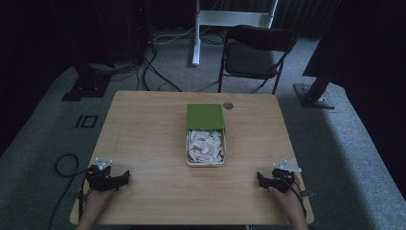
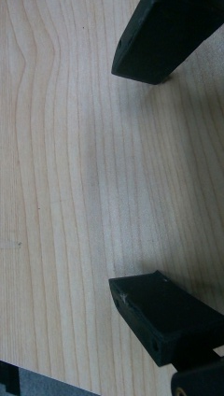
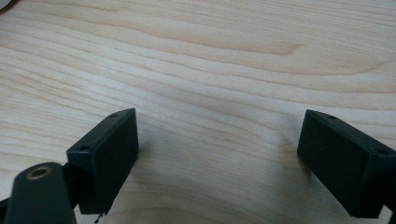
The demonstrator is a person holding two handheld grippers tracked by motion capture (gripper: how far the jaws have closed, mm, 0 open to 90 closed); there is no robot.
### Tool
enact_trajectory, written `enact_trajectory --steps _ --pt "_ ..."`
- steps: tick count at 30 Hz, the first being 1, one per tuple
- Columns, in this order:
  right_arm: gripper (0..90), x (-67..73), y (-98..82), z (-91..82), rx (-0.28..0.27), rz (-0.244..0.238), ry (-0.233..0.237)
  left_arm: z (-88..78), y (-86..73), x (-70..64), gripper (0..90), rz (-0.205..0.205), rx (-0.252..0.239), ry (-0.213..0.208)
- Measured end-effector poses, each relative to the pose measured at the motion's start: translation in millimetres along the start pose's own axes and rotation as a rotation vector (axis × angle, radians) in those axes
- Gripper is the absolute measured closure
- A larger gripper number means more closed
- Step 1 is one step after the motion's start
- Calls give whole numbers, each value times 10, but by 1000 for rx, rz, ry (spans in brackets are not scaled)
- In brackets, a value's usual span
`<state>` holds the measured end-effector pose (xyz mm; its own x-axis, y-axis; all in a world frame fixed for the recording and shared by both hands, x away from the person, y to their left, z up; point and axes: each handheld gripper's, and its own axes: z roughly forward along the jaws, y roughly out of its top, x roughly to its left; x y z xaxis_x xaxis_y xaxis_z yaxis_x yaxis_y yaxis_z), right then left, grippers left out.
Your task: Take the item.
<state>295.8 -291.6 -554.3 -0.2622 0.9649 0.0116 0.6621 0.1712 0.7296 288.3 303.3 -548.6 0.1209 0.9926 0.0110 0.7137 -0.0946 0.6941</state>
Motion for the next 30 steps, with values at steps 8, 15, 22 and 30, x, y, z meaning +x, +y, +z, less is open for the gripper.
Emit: enact_trajectory --steps 8,15,22,30 --pt "123 1 0 -1 0 0 0 0 0 0 27 0 0 0" --pt "125 0 0 -2 0 1 2 0 0 0 27 0 0 0" --pt "132 52 -7 -12 -5 -4 19 0 1 0 28 0 0 0" --pt "132 189 152 -120 -53 2 89 1 1 0 27 -1 0 0"
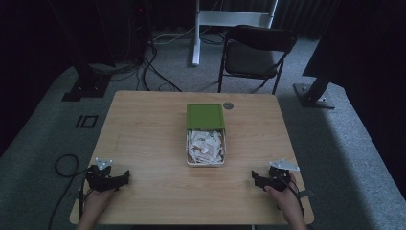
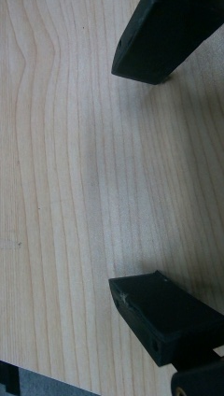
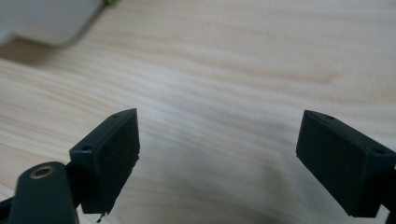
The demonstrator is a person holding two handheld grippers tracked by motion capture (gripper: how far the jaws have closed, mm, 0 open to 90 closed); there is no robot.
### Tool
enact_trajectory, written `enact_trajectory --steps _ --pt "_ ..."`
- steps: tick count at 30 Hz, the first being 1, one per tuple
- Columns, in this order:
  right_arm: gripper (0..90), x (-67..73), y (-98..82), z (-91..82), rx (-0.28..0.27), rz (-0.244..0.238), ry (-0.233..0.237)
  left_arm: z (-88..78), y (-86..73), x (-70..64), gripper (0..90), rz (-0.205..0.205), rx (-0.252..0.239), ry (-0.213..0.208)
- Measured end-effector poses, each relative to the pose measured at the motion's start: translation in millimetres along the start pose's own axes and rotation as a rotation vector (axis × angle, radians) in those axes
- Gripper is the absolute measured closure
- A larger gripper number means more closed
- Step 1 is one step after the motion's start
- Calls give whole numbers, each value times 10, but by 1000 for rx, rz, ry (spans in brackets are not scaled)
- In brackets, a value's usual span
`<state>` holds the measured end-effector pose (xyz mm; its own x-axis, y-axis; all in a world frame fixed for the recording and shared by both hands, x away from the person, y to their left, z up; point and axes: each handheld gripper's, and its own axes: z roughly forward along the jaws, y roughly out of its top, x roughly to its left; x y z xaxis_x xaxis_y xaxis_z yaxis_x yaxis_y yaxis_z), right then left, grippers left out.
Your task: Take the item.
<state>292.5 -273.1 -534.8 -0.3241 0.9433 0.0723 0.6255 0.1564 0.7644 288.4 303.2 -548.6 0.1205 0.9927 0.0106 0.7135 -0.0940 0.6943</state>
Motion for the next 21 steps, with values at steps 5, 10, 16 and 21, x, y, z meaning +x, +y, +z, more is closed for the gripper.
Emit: enact_trajectory --steps 5,10,16,21 --pt "132 79 146 -59 -27 -23 24 0 0 0 27 0 0 0" --pt "133 120 274 -124 -68 -28 40 0 0 0 27 1 0 0" --pt "138 183 412 -184 -113 -54 62 0 0 0 27 0 0 0" --pt "138 259 518 -203 -134 -72 84 0 0 0 27 1 0 0"
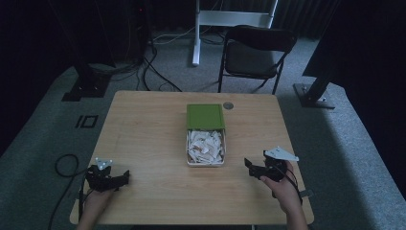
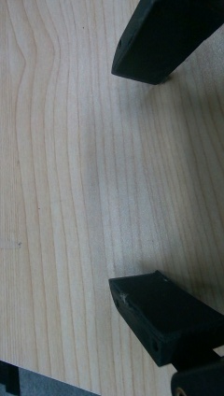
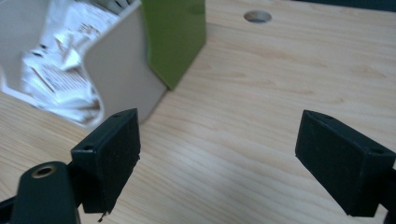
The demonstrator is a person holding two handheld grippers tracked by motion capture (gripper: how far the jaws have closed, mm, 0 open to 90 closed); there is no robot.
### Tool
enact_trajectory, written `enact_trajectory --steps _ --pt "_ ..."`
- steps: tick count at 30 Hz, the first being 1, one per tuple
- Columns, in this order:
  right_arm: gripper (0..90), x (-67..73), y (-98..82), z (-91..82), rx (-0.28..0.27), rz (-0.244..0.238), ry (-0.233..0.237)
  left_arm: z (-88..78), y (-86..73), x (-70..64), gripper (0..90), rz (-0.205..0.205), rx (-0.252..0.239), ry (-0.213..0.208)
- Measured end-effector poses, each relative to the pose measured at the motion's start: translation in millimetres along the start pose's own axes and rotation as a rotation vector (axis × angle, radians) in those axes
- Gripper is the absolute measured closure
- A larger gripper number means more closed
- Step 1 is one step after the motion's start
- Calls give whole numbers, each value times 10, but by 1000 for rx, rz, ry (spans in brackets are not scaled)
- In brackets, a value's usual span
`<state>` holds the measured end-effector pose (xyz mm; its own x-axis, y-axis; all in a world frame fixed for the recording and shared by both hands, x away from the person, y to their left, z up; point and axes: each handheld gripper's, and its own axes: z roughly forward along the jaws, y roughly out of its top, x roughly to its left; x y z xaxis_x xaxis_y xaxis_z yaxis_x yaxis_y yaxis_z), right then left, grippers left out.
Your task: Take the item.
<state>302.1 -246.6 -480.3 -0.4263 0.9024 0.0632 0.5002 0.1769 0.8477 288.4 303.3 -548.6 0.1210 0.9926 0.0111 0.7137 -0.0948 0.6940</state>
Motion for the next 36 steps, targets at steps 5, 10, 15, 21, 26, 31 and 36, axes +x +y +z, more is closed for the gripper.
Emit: enact_trajectory --steps 5,10,15,21,26,31,36 --pt "138 72 118 12 -27 -20 24 0 0 0 27 0 0 0" --pt "138 158 221 53 -42 -41 49 0 0 0 27 0 0 0" --pt "153 261 310 96 -49 -60 81 0 0 0 27 -1 0 0" --pt "201 388 430 156 -53 -76 120 1 0 -1 27 -2 -1 0" --pt "242 473 512 224 -53 -89 142 1 0 -1 27 -2 -1 0" --pt "325 561 575 303 -58 -101 162 0 0 -1 27 -2 0 0" --pt "347 621 602 367 -35 -129 166 0 0 -1 27 -2 0 0"
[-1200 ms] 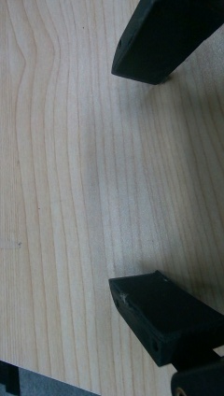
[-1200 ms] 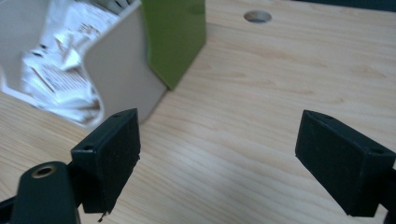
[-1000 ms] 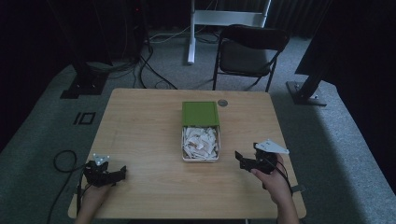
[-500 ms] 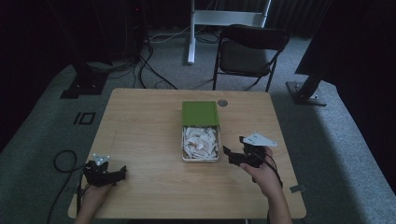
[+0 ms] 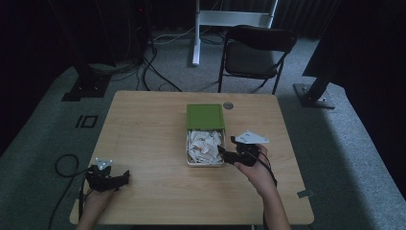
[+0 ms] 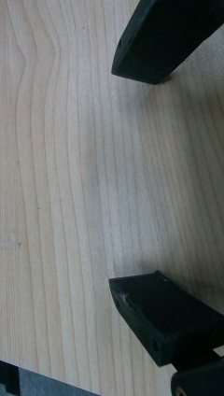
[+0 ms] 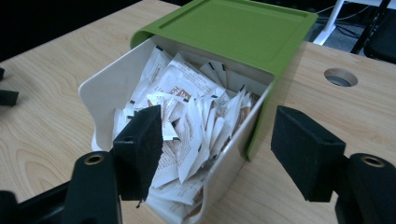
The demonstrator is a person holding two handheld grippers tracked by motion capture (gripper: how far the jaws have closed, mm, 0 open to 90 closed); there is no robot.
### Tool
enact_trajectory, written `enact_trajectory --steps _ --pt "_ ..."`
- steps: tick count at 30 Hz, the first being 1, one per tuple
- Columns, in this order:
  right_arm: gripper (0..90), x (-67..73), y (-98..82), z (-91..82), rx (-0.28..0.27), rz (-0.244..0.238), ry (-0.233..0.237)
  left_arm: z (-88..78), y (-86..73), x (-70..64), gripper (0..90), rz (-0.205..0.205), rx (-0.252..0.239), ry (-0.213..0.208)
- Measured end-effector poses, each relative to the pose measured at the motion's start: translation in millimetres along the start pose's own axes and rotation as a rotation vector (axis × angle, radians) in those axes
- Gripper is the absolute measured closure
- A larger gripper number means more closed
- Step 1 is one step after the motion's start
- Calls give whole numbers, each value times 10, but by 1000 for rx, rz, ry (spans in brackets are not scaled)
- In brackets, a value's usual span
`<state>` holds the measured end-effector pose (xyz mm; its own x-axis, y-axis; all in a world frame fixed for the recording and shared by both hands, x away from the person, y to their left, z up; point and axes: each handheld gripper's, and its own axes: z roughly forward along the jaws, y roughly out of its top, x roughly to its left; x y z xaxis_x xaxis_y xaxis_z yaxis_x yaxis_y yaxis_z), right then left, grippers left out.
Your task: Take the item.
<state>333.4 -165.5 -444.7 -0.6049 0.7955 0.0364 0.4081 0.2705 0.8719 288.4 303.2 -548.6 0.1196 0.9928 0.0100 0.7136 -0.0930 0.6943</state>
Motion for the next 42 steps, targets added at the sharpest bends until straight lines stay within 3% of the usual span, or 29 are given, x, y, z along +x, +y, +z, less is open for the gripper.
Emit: enact_trajectory --steps 2,7,10,22,29,35,39,42 --pt "367 37 17 65 9 -6 34 0 0 0 27 -1 0 0" --pt "397 120 16 177 30 -25 64 0 0 0 27 -1 -1 0" --pt "424 144 3 253 38 -10 54 0 0 0 27 0 0 0" --pt "496 249 -57 433 63 -28 33 1 -1 0 27 0 -1 0" --pt "572 302 -54 413 55 8 77 1 0 0 27 0 -1 0" --pt "634 305 -116 524 116 -12 56 1 -1 0 27 0 -1 0" --pt "674 328 -110 552 126 -23 27 1 0 0 27 0 -1 0" --pt "679 365 -109 575 145 -66 -6 1 0 0 27 0 -1 0"
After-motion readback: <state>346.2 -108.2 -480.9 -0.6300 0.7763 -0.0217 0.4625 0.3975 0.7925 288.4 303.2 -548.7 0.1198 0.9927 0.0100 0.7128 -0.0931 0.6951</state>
